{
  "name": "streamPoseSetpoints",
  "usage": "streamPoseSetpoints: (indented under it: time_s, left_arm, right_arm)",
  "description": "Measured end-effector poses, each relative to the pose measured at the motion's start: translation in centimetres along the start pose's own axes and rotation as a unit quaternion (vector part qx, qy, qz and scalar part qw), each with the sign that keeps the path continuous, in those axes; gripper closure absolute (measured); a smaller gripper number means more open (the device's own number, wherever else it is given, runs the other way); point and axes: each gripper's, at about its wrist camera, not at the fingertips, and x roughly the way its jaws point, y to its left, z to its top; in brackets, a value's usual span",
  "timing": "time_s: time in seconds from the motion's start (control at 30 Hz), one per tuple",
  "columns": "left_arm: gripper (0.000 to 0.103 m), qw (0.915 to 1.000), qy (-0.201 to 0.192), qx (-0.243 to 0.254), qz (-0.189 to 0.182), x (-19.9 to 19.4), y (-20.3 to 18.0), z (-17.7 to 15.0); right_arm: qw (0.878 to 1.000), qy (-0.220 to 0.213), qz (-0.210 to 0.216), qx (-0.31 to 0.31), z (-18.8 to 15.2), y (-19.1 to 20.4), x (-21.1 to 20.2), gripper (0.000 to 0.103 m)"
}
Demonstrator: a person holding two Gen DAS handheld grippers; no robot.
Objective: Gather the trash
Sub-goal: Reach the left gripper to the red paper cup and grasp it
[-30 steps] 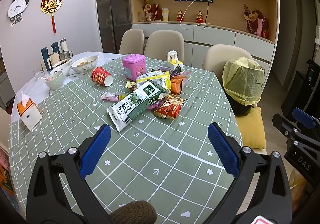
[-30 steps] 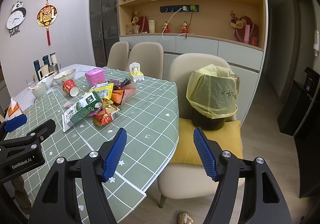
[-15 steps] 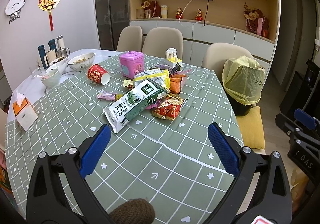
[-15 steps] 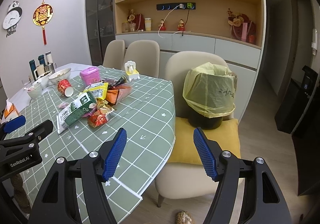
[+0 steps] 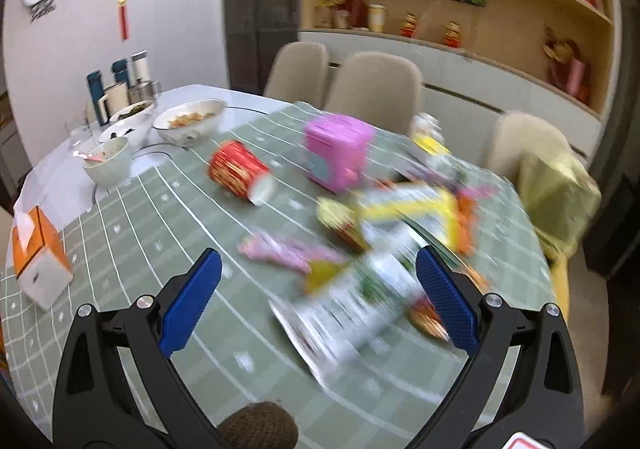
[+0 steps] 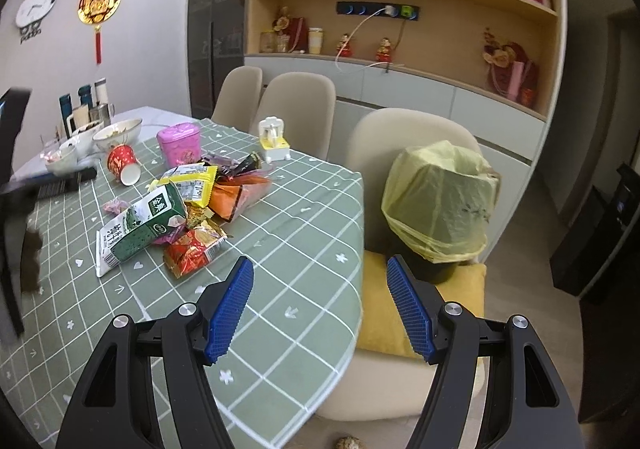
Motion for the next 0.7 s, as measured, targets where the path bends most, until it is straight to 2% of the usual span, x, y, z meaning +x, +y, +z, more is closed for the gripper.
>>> streamPoseSetpoints:
  time_s: [0.1, 0.2, 0.3, 0.4, 0.53, 0.63, 0.7]
  left_arm:
    - [0.009, 0.9997, 0.000, -0.021, 0.014, 3.9, 3.2, 2.8]
    - [0.009, 0.9984, 0.029, -0.037, 0.031, 8.2, 6.0, 4.9]
    - [0.009, 0.9957, 0.045, -0.075, 0.029, 11.4, 8.3, 6.1]
    - [0.009, 0.9903, 0.077, -0.116, 0.009, 15.2, 10.4, 7.0]
    - [0.009, 0.9856, 0.099, -0.137, 0.001, 18.5, 11.3, 7.3]
    - [0.013, 0.9765, 0.135, -0.168, -0.015, 21.3, 12.3, 7.2]
    - [0.024, 0.9671, 0.161, -0.193, -0.036, 22.8, 13.0, 6.9]
  right_arm:
    - [1.000, 0.012, 0.007, -0.002, 0.8, 1.1, 2.3, 0.038]
    - [1.000, 0.023, 0.008, -0.005, 1.2, 2.0, 4.2, 0.038]
    - [0.999, 0.041, 0.007, -0.010, 1.6, 3.0, 6.4, 0.038]
    - [0.998, 0.056, 0.007, -0.010, 1.6, 3.8, 7.9, 0.038]
    - [0.997, 0.068, 0.006, -0.019, 1.4, 5.0, 9.2, 0.038]
    - [0.996, 0.078, 0.004, -0.032, 1.2, 5.8, 10.0, 0.038]
    - [0.996, 0.083, 0.002, -0.036, 1.1, 6.2, 10.2, 0.038]
